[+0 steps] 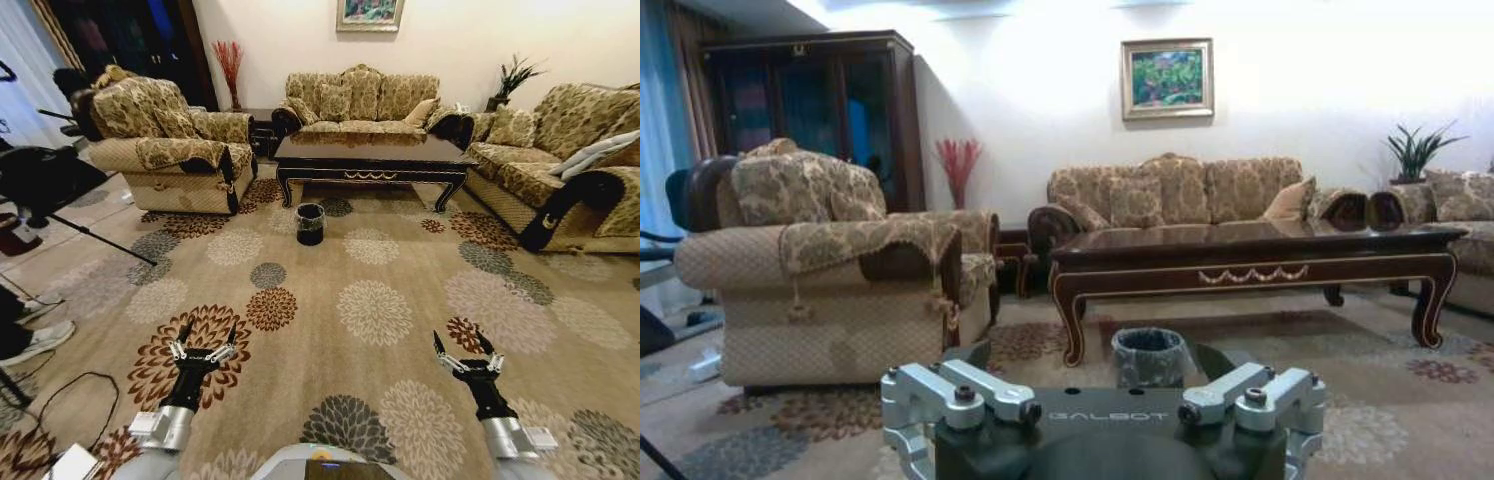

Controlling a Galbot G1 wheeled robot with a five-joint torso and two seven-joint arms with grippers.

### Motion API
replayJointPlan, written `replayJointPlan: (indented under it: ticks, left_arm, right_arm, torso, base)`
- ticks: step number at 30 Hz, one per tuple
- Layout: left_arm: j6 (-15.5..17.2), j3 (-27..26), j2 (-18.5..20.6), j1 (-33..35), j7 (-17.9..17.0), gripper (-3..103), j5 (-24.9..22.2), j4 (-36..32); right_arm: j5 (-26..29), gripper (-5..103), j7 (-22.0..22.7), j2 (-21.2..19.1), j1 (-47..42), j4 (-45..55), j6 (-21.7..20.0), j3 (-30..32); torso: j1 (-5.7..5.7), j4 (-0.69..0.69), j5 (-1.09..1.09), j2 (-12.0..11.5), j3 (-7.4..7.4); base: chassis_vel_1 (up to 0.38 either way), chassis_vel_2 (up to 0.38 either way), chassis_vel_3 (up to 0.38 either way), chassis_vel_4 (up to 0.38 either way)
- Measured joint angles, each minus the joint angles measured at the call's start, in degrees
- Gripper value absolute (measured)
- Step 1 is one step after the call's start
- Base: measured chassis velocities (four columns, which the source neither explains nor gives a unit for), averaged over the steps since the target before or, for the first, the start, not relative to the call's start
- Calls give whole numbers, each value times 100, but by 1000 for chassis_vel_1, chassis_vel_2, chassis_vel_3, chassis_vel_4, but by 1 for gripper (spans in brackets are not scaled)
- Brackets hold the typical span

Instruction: Move to the front of the table and pick up the trash from the floor, then place it into the trash bin.

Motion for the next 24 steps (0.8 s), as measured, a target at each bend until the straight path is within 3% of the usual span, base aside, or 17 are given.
replayJointPlan:
  ticks: [24]
  left_arm:
    - [0,0,0,0,0,100,0,0]
  right_arm:
    - [0,100,0,0,0,0,0,0]
  torso:
    - [240,0,0,581,340]
  base:
    - [0,0,0,0]
